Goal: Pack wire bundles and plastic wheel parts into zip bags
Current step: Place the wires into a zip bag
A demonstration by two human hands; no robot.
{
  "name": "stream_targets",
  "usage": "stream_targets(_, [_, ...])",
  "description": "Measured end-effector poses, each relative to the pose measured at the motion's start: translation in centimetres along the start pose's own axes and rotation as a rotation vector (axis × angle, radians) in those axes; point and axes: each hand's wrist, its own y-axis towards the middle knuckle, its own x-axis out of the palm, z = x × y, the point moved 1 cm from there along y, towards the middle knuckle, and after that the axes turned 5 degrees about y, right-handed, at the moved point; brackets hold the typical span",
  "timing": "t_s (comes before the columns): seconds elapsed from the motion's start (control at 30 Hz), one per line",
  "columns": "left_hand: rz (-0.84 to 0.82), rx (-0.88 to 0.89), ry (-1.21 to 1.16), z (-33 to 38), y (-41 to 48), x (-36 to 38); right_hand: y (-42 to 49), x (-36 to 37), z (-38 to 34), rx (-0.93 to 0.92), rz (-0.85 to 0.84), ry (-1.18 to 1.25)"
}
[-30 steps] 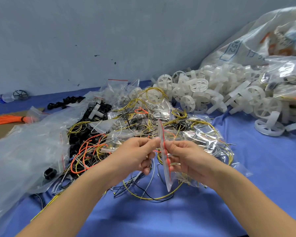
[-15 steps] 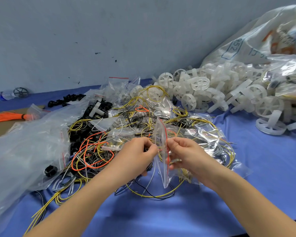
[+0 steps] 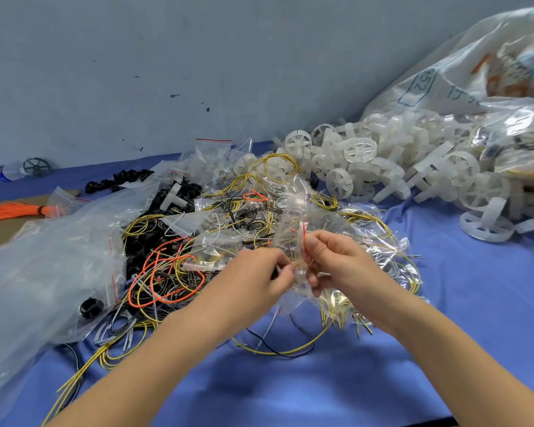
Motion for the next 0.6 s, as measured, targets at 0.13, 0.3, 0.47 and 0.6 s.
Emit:
stream_targets(0.13, [-0.222,-0.313,-0.715,-0.1,1.0,-0.4,-0.3,0.5,-1.3,-0.012,-0.074,-0.052])
stream_targets(0.3, [-0.243,-0.356,-1.399,1.3,1.9,-0.2,-0.4,1.3,-2.6,-0.025,-0.116,-0.089])
stream_targets(0.47, [-0.432,-0.284,-1.327,2.6,1.6,1.5,-0.4,1.4,-2.8,-0.020,-0.104,-0.091])
stream_targets(0.6, [-0.482,-0.221,-1.294,2.7,1.4,1.9,-0.4,0.7,-3.0,-0.008,-0.084,-0.134])
